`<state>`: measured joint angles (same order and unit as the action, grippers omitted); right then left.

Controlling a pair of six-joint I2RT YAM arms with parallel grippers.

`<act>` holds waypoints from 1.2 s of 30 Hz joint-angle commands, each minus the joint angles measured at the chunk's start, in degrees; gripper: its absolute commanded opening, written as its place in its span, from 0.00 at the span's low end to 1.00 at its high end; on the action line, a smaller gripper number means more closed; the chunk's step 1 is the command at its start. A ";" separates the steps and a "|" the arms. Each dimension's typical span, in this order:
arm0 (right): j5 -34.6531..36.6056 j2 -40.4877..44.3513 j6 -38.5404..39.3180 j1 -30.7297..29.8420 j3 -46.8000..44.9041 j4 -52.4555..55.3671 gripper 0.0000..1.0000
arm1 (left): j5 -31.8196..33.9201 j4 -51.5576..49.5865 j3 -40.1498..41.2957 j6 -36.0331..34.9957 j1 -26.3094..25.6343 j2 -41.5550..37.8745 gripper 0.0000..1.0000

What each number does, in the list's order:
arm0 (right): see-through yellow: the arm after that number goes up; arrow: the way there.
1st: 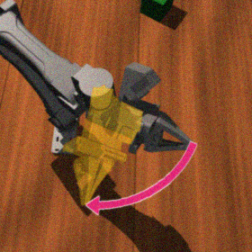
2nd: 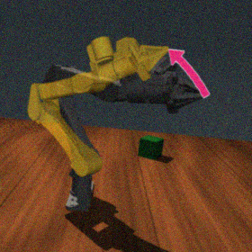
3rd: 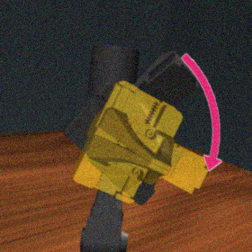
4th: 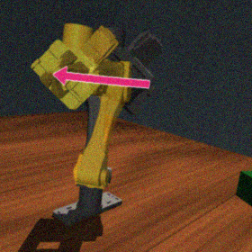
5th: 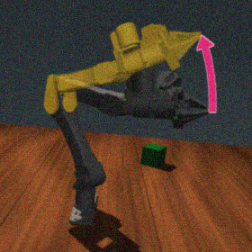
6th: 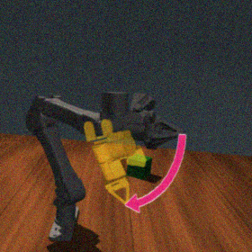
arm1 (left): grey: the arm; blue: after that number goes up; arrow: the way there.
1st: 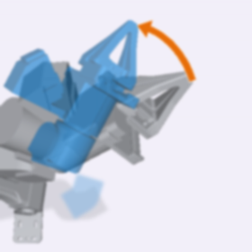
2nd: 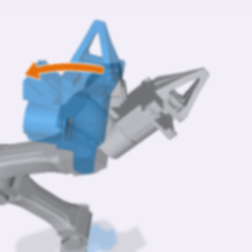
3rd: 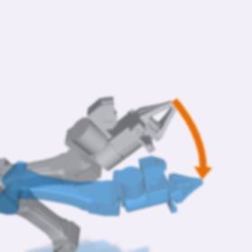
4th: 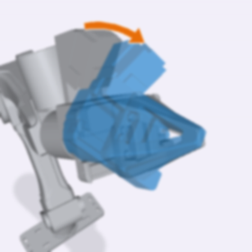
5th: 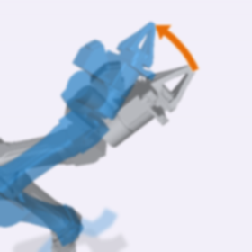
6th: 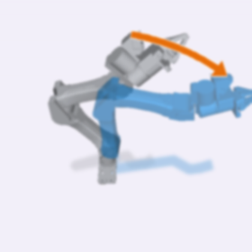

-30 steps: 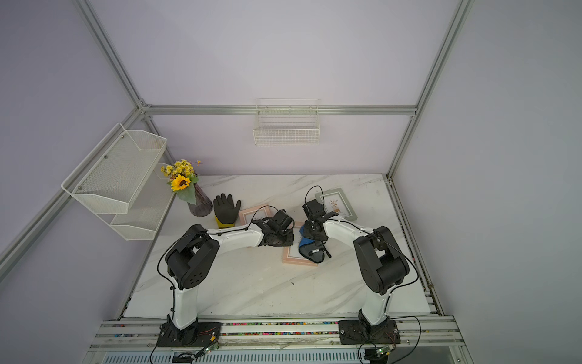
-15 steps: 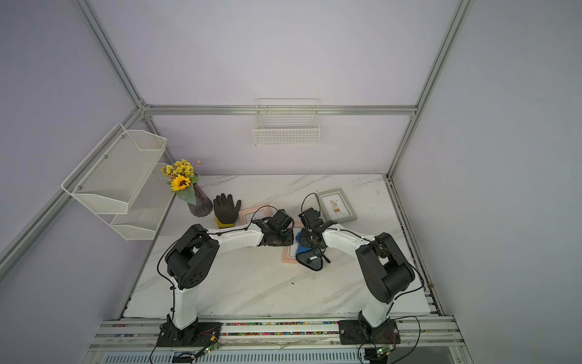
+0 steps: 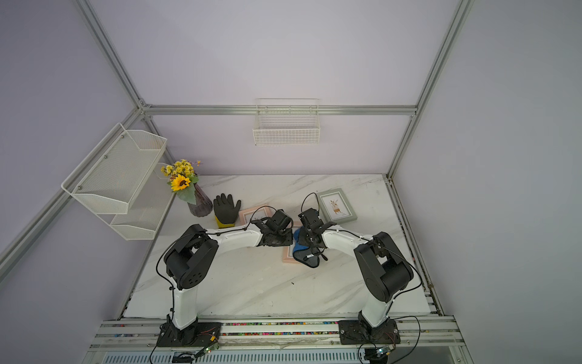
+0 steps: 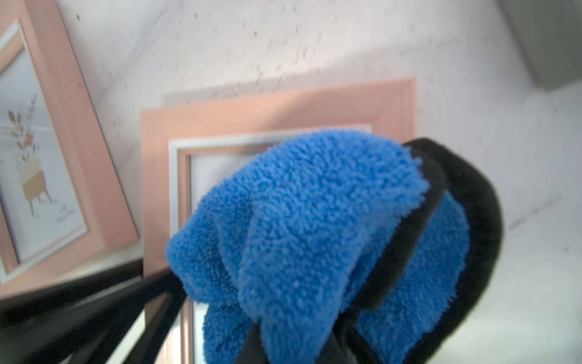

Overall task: Wipe the picture frame with a cloth
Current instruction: Wipe the dirt from the picture frame.

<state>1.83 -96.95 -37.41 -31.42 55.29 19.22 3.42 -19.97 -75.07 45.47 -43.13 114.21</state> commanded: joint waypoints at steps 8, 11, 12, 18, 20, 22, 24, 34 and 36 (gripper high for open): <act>-0.90 -7.58 0.36 2.23 7.16 4.29 0.00 | -0.57 -2.46 1.85 1.28 0.42 -0.78 0.18; 0.40 -10.44 0.78 3.43 10.22 4.40 0.00 | -0.43 -2.18 2.52 1.55 0.42 -1.37 0.18; 0.32 -11.02 0.84 3.70 10.47 4.36 0.00 | -0.43 -1.95 2.71 1.63 0.42 -1.50 0.18; -1.21 -6.29 -0.06 1.44 3.95 3.63 0.00 | -0.60 -1.66 2.56 1.81 0.42 -1.12 0.18; -1.89 -2.76 -1.16 -0.58 0.47 3.97 0.00 | -0.85 -1.65 2.14 1.72 0.45 -0.69 0.18; -3.95 -0.03 -2.03 -1.27 -2.78 4.01 0.00 | -0.96 -1.65 1.78 1.83 0.46 -0.50 0.18; -4.11 1.86 -2.65 -1.36 -5.29 3.57 0.00 | -0.95 -1.65 1.77 1.81 0.43 -0.33 0.18; -1.37 -5.02 -0.62 1.10 5.00 4.42 0.00 | -0.91 -1.70 2.65 2.22 0.42 -1.26 0.18; -2.47 -5.12 -0.63 0.19 4.57 3.48 0.00 | -1.05 -1.74 2.58 2.41 0.44 -1.36 0.18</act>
<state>-0.95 -100.42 -38.50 -30.87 59.81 20.53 3.27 -18.44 -73.87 47.05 -42.76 113.67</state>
